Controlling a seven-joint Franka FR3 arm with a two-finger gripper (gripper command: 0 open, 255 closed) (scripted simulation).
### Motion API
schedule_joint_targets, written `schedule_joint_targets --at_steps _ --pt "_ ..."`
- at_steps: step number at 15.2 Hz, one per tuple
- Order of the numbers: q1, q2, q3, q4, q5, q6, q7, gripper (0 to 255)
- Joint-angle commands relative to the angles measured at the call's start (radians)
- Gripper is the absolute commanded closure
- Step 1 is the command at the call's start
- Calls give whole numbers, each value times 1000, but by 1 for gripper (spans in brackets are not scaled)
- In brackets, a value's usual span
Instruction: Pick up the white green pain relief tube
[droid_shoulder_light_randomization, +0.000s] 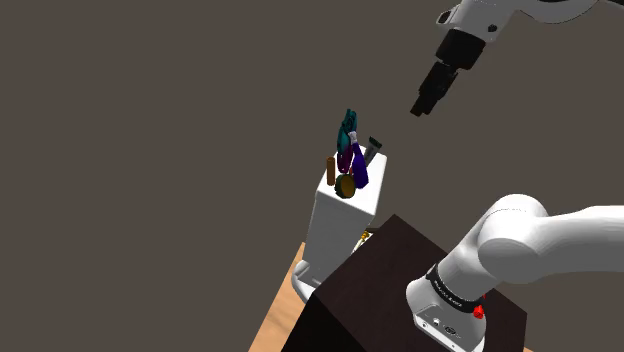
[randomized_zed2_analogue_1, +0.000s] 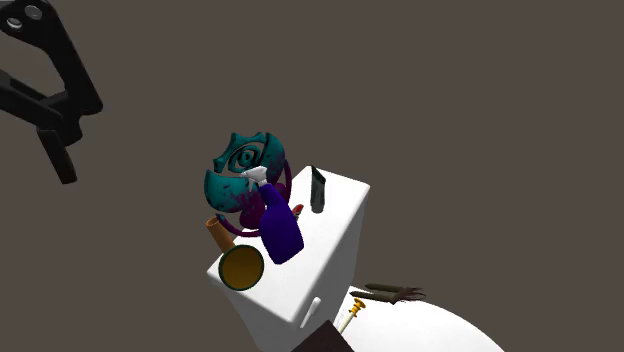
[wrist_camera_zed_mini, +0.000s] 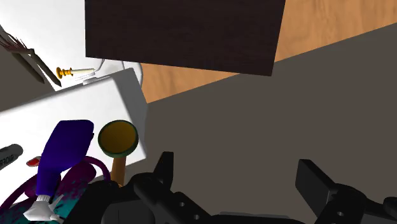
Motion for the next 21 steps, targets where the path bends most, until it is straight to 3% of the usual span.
schedule_joint_targets --at_steps 1,11,21 --pt "0 0 0 0 0 0 0 0" --pt "-72 210 -119 -37 -78 227 -76 0" --pt "-126 492 -243 27 -96 428 -154 0"
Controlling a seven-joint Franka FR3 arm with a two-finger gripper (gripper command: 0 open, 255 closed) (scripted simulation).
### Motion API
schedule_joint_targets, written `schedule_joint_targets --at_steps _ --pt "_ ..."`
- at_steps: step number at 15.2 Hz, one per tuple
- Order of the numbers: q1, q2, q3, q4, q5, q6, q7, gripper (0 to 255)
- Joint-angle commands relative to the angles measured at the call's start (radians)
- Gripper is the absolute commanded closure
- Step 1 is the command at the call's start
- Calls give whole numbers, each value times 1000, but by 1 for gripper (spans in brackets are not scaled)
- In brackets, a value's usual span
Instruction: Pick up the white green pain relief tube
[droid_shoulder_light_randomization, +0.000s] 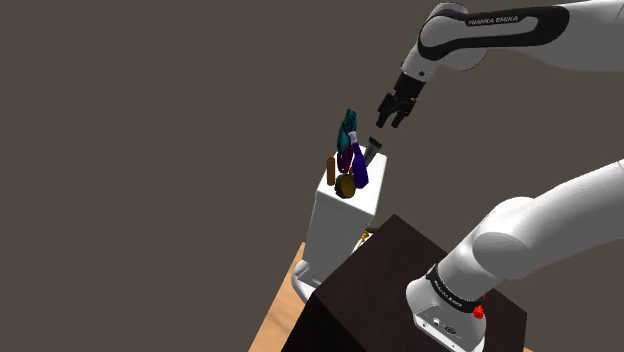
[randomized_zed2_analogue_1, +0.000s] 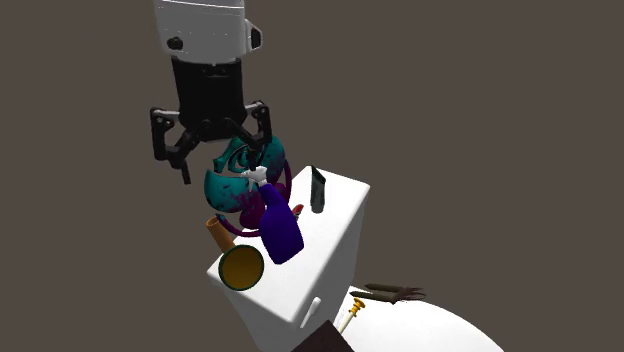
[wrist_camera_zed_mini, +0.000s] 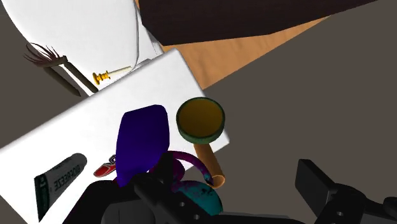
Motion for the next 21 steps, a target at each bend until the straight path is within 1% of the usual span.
schedule_joint_targets --at_steps 1,6,12,16,21 --pt "-13 60 -29 18 2 39 -23 0" --pt "-36 223 -87 92 33 114 -73 0" --pt "-79 431 -139 213 106 176 -143 0" --pt "-122 573 -158 313 166 197 -187 0" --pt "-194 752 -163 462 239 202 -229 0"
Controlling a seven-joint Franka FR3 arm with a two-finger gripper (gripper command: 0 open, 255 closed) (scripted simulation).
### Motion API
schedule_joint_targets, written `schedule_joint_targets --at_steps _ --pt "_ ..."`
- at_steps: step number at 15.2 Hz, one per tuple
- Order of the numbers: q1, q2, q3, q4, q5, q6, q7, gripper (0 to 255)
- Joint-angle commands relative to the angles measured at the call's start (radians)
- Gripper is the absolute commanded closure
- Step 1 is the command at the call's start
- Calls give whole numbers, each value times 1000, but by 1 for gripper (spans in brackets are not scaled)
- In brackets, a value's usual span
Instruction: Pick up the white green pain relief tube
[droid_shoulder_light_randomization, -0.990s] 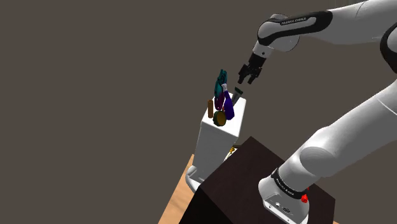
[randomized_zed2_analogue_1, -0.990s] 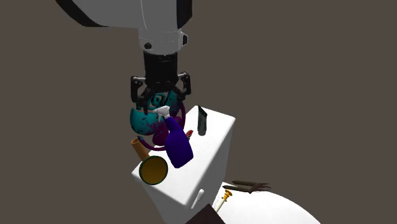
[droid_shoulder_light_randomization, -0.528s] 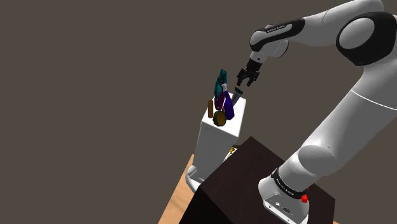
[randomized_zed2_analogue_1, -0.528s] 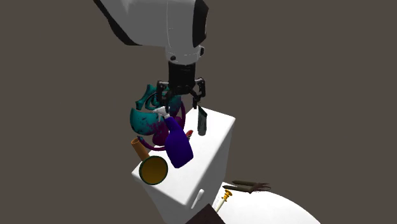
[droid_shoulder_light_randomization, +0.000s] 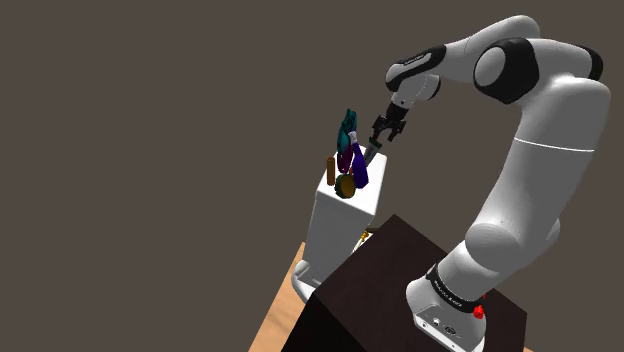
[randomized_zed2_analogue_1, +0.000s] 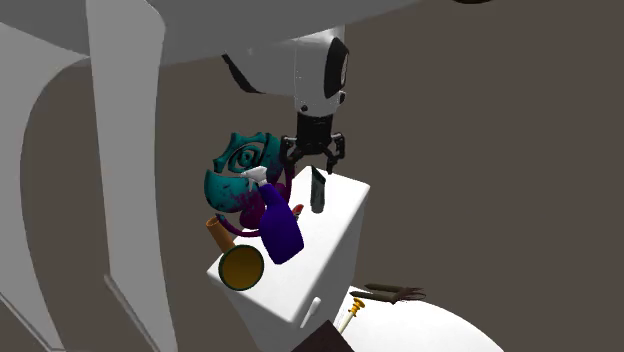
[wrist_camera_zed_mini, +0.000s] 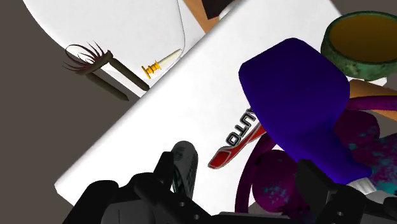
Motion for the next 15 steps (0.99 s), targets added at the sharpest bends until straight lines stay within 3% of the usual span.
schedule_joint_targets --at_steps 1,4,13,14,15 --pt "-33 75 0 75 28 -9 -14 0" --pt "-76 163 3 161 57 -17 -24 0" --pt "-87 219 22 140 87 56 -44 0" --pt "-87 219 22 140 87 56 -44 255" --pt "-87 220 22 140 87 56 -44 255"
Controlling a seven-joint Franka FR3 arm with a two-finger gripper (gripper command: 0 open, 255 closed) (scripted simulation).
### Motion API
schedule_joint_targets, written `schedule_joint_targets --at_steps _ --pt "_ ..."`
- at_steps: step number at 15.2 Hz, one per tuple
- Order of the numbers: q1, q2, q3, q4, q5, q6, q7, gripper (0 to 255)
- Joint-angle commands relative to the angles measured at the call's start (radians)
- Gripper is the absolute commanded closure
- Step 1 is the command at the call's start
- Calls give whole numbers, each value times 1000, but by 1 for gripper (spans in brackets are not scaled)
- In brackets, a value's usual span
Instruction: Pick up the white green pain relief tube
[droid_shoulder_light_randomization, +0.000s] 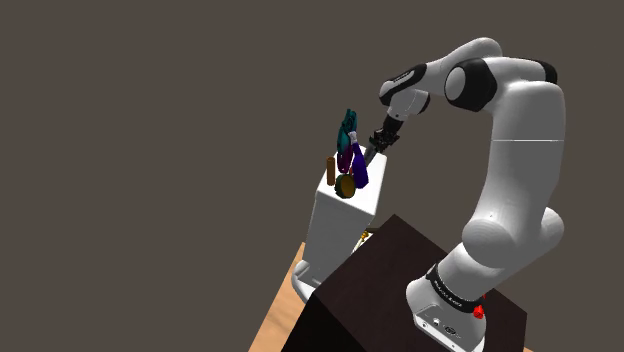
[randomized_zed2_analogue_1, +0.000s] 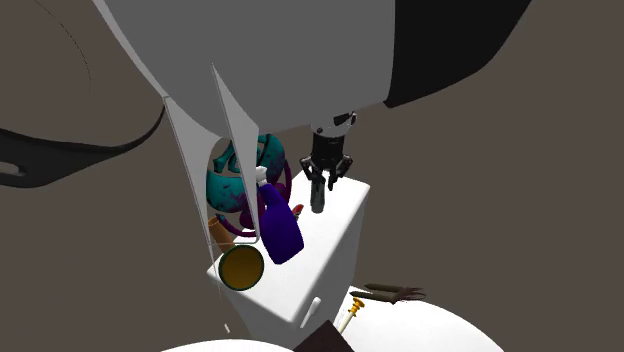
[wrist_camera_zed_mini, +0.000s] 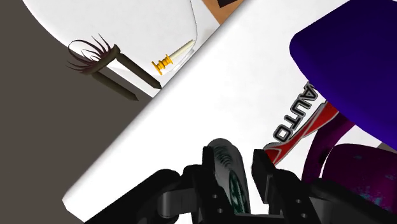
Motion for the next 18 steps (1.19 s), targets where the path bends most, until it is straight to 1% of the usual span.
schedule_joint_targets --at_steps 1,8,18 --pt "0 1 0 0 1 2 -1 255" --pt "0 0 0 0 0 1 0 255" --pt "14 -72 -24 30 -38 -96 26 255"
